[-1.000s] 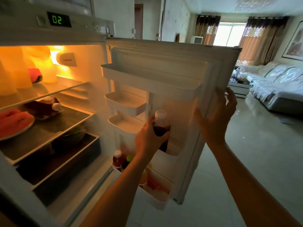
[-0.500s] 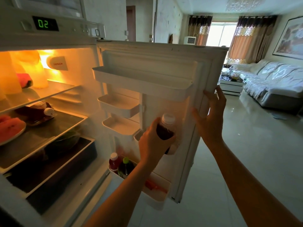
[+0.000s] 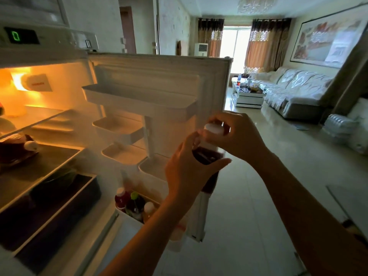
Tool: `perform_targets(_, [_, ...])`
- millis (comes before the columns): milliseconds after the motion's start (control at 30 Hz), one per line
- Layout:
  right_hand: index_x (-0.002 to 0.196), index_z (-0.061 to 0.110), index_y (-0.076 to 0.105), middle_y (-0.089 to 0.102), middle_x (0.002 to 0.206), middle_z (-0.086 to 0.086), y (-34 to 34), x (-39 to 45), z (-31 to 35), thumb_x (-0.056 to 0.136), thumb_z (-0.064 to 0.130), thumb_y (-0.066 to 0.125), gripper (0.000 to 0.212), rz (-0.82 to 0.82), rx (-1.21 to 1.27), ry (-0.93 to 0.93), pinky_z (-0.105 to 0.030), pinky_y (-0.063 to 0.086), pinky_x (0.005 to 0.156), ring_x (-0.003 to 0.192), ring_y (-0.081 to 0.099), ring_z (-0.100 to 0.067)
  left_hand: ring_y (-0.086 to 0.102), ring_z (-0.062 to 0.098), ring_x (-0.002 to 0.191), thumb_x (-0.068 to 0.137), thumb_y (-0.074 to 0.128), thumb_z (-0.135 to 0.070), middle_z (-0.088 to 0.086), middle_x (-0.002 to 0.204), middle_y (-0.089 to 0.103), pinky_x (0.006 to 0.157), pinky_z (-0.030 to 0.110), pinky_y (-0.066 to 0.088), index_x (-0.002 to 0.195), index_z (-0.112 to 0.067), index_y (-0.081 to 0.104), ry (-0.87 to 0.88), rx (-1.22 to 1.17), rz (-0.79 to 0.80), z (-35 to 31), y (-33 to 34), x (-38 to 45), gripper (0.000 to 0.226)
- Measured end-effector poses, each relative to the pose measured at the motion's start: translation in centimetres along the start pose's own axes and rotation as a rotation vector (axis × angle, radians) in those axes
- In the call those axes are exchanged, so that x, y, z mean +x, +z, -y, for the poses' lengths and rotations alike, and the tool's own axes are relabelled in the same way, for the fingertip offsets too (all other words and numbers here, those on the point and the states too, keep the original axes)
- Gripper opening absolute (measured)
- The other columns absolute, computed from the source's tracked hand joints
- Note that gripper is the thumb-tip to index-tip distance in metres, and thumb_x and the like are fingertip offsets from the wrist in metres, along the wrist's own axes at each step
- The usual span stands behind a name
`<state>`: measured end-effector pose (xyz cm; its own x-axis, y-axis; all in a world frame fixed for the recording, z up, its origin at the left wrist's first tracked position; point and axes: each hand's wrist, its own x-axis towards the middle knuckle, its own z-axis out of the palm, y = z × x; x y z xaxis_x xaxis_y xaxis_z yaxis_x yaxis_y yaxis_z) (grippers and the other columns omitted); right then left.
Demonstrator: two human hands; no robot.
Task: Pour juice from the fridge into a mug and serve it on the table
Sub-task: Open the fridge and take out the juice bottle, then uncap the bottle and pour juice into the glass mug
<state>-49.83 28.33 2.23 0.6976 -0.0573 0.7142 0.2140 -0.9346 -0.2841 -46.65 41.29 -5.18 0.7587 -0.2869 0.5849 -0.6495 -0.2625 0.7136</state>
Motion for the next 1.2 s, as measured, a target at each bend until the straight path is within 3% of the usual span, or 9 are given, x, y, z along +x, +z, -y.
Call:
perform_targets(167, [0.077,0.015,0.068,0.064,0.064,0.006,-2.2,-2.8,-0.5,0.071,0.042,0.065,0.027,0.087,0.169,0.025,-0.016,0.047,0.055,0.057,0.058,-0.008,0.06,0.006,0.105,0.057,0.083,-0.053,-0.02,0.113,0.056,0.089,0.027,0.053,0.118,-0.043,0.04,-0.111,-0.366,0.342,0.6,0.8,-2.2,0.075])
perform_targets(267, [0.077,0.017,0.07,0.068,0.068,0.006,-3.4,-5.2,-2.3,0.072,0.027,0.074,0.012,0.142,0.284,0.106,-0.02,0.052,0.059,0.063,0.064,-0.009,0.065,0.017,0.108,0.062,0.08,-0.043,-0.004,0.117,0.063,0.091,0.038,0.056,0.123,-0.03,0.049,-0.19,-0.529,0.603,1.9,2.2,-3.6,0.069])
perform_targets(333, [0.079,0.021,0.07,0.069,0.072,0.008,-4.2,-6.3,-4.2,0.07,0.034,0.072,0.016,0.177,0.297,0.137,-0.017,0.052,0.061,0.066,0.065,-0.009,0.067,0.022,0.105,0.06,0.081,-0.037,0.004,0.114,0.067,0.091,0.042,0.056,0.121,-0.022,0.054,-0.27,-0.607,0.689,1.7,3.9,-4.4,0.068])
perform_targets(433, [0.083,0.024,0.07,0.069,0.075,0.012,-5.0,-7.0,-7.5,0.068,0.049,0.064,0.031,0.219,0.279,0.165,-0.013,0.048,0.058,0.067,0.063,-0.009,0.069,0.021,0.099,0.062,0.084,-0.033,0.004,0.105,0.071,0.086,0.039,0.059,0.112,-0.018,0.061,-0.291,-0.563,0.623,1.0,7.5,-4.6,0.057])
perform_targets(633, [0.099,0.03,0.066,0.063,0.086,0.021,-6.8,-6.5,-16.0,0.078,0.047,0.066,0.027,0.273,0.214,0.133,-0.01,0.04,0.058,0.066,0.057,-0.006,0.069,0.016,0.091,0.062,0.087,-0.027,-0.003,0.095,0.071,0.082,0.041,0.06,0.099,-0.027,0.063,-0.274,-0.4,0.432,-0.2,15.8,-1.4,0.045])
perform_targets(767, [0.11,0.032,0.064,0.059,0.089,0.027,-7.5,-4.1,-21.4,0.08,0.047,0.063,0.034,0.299,0.204,0.09,-0.009,0.044,0.059,0.07,0.058,-0.002,0.07,0.019,0.091,0.052,0.087,-0.039,-0.002,0.097,0.07,0.08,0.04,0.061,0.103,-0.024,0.063,-0.283,-0.35,0.319,-0.7,20.5,2.0,0.058])
perform_targets(967, [0.118,0.03,0.062,0.063,0.104,0.018,-5.8,1.3,-28.4,0.077,0.057,0.055,0.05,0.313,0.292,-0.068,-0.01,0.048,0.058,0.07,0.063,-0.001,0.068,0.016,0.096,0.047,0.079,-0.057,-0.005,0.103,0.068,0.084,0.043,0.059,0.108,-0.03,0.06,-0.348,-0.304,0.153,0.2,25.5,6.9,0.069])
perform_targets(1067, [0.115,0.027,0.062,0.064,0.106,0.015,-3.4,4.3,-32.7,0.08,0.052,0.054,0.044,0.328,0.359,-0.071,-0.01,0.049,0.062,0.081,0.063,-0.002,0.067,0.017,0.097,0.043,0.076,-0.064,-0.005,0.104,0.068,0.085,0.045,0.059,0.1,-0.041,0.057,-0.409,-0.276,0.023,2.5,27.6,9.8,0.065])
perform_targets(1200, [0.098,0.029,0.068,0.067,0.092,0.018,1.5,8.7,-39.1,0.086,0.034,0.061,0.015,0.411,0.422,-0.028,-0.011,0.05,0.061,0.083,0.062,-0.002,0.066,0.02,0.101,0.043,0.079,-0.061,-0.004,0.107,0.069,0.089,0.048,0.056,0.107,-0.032,0.061,-0.466,-0.271,-0.135,7.2,29.9,14.7,0.072])
